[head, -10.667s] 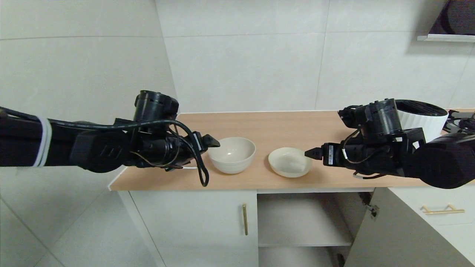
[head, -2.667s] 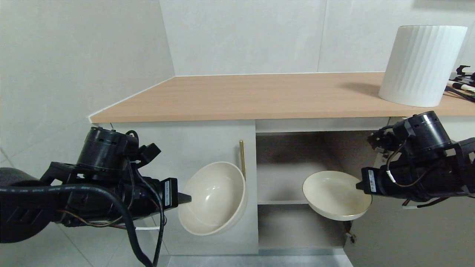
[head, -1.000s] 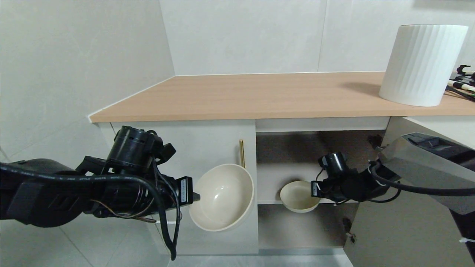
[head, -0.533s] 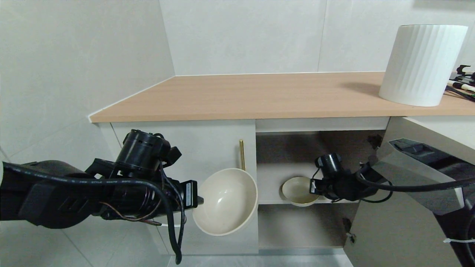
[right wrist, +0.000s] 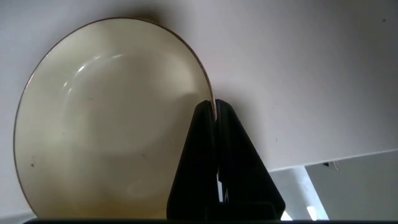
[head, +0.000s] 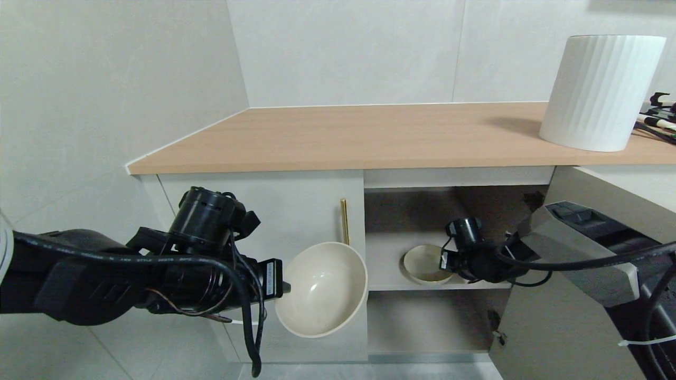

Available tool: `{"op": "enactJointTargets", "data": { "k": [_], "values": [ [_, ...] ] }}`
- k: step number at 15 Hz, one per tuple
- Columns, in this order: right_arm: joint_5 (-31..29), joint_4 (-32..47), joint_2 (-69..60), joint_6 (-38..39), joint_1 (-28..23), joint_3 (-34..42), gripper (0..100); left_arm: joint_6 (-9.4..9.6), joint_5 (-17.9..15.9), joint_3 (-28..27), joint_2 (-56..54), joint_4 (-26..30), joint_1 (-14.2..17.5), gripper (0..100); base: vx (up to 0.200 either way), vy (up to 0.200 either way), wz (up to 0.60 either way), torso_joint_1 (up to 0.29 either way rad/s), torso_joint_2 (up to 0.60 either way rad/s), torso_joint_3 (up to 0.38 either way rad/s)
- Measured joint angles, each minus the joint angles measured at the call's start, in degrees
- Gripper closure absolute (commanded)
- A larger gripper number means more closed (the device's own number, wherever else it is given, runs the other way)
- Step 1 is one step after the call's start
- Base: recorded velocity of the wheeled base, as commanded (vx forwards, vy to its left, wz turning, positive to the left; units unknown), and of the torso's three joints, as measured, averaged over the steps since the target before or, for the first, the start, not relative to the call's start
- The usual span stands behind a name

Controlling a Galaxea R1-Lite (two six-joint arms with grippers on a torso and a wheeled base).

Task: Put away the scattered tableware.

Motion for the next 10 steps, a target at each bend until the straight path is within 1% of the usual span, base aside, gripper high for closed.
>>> {"op": "enactJointTargets", "data": {
  "k": [2, 10],
  "values": [
    [-1.4, 0.0, 0.5, 0.2, 0.0, -1.1, 100, 0.0, 0.0, 0.0, 0.1, 0.0, 0.0, 100, 0.0, 0.0, 0.0, 0.0, 0.0, 0.0],
    [-2.5, 0.0, 1.9, 0.3, -0.4, -3.4, 100, -0.02, 0.0, 0.0, 0.2, 0.0, -0.1, 100, 0.0, 0.0, 0.0, 0.0, 0.0, 0.0]
  ]
}}
